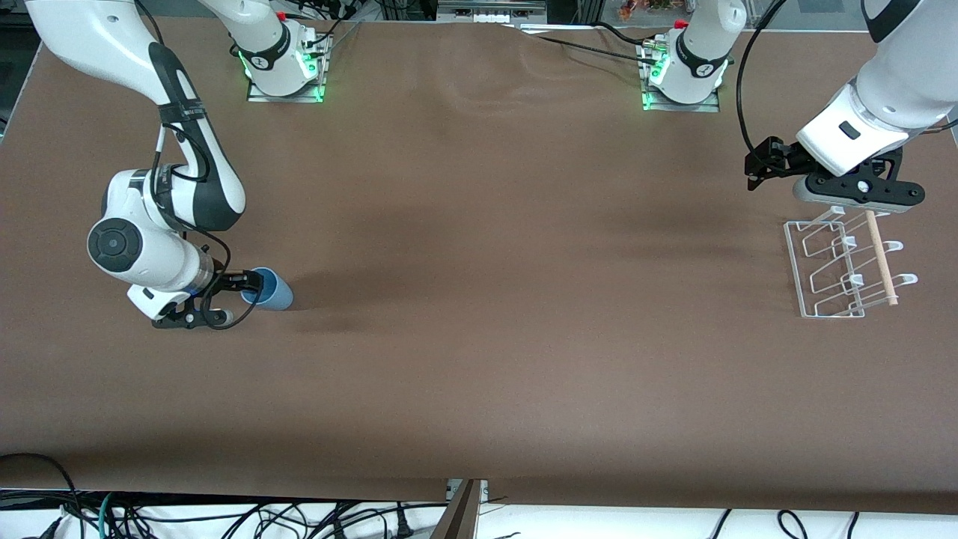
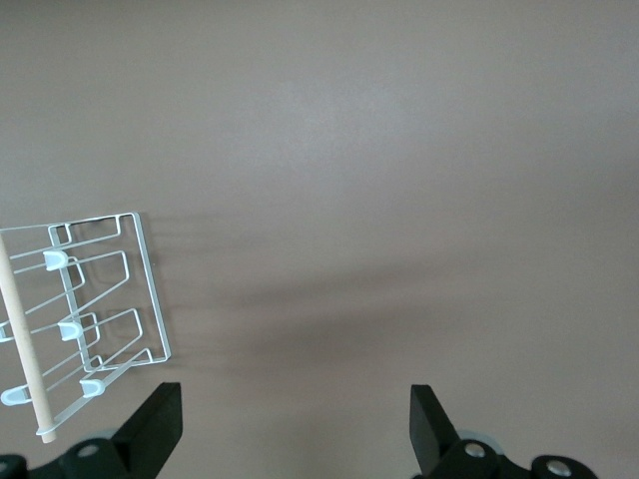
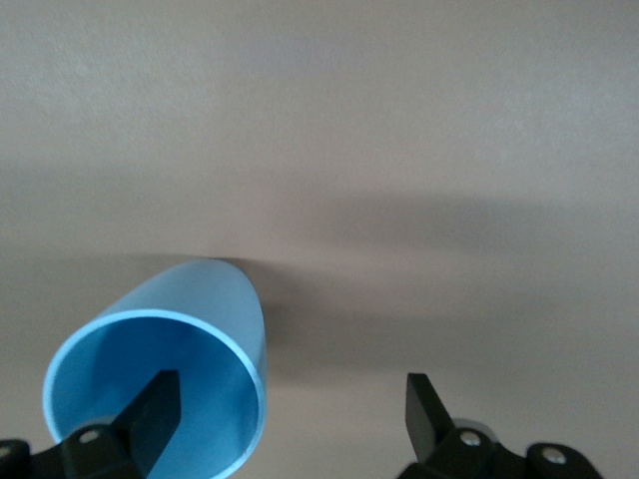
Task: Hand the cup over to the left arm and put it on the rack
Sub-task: 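Close the right gripper on the blue cup's rim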
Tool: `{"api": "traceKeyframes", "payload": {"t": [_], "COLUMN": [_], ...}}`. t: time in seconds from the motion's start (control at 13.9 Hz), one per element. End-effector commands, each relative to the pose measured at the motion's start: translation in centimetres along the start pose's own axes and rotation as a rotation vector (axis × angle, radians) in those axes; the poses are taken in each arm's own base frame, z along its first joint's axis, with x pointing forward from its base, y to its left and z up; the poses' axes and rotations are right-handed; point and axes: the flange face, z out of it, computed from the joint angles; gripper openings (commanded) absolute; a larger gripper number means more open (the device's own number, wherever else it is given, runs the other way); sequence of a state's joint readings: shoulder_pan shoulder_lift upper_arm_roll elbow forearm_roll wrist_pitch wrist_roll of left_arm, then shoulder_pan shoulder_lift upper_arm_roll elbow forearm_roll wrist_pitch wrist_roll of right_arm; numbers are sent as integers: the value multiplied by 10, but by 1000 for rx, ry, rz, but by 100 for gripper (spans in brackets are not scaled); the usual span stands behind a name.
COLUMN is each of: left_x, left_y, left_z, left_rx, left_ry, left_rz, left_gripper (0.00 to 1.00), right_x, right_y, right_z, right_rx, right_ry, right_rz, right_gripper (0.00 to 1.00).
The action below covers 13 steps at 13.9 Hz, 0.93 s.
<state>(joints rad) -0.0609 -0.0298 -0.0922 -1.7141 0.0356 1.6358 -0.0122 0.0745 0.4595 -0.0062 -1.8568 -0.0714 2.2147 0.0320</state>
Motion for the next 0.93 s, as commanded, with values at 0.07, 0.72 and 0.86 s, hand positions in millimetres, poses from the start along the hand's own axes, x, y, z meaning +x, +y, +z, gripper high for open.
{"api": "traceKeyframes", "payload": {"t": [0.07,0.72,0.86], "left_x": [-1,-1,-1], "left_y": [-1,-3,-1], "left_z": [-7,-6,-7], "left_rx": [-16,-16,-16], "left_ry": [2,1,-1], "left_rz": [-6,-10,-9], "left_gripper": [100,100,100], "right_x": [-5,1,9], "right_y": [1,-6,-7], "right_z": [3,11,7], "right_rx": [37,109,115], "right_ry": [1,-8,8], "right_rz": [23,74,77], "right_gripper": [51,0,0]}}
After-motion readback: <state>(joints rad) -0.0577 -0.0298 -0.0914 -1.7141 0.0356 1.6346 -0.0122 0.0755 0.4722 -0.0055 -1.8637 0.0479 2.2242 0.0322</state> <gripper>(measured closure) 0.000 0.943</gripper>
